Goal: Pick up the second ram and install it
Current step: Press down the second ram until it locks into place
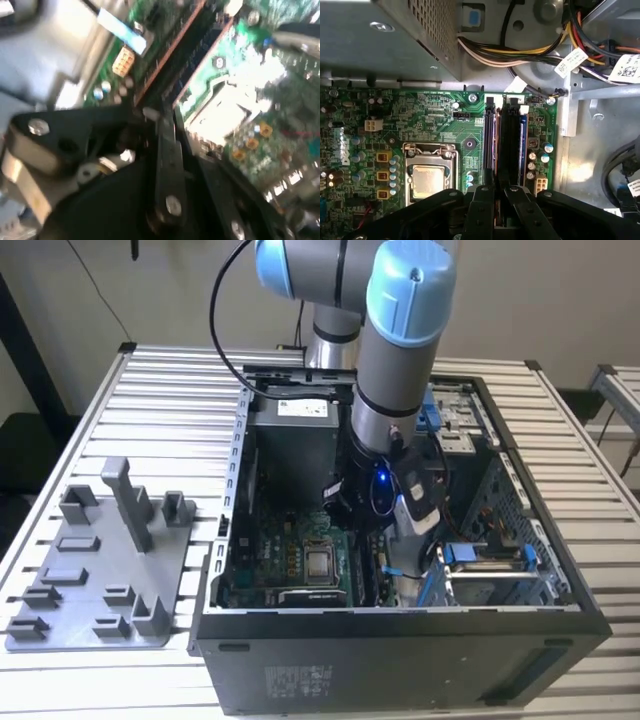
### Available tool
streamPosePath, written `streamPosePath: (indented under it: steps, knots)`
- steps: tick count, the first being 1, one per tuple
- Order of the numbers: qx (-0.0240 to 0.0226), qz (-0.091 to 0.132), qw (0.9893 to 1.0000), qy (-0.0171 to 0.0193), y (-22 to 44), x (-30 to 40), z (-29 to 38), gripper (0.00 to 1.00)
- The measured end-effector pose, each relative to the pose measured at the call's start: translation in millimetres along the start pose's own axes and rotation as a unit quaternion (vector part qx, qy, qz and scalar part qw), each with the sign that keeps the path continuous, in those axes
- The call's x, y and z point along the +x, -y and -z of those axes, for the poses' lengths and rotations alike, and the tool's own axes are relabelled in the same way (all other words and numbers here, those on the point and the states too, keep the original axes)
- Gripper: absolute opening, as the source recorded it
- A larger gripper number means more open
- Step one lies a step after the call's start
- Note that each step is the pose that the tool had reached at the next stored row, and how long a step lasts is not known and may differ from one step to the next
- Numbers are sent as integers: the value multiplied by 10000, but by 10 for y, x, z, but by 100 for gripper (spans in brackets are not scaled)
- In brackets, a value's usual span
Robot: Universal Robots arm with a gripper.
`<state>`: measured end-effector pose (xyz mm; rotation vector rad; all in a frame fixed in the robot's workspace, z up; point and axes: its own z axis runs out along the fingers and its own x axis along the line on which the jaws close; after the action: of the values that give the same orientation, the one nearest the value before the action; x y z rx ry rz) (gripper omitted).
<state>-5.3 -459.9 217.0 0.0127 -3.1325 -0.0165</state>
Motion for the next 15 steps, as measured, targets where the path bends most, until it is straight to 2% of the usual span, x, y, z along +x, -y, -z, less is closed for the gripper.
streamPosePath:
  steps: [15]
  knots:
    - [-6,0,10000,1,0,0,-23,15]
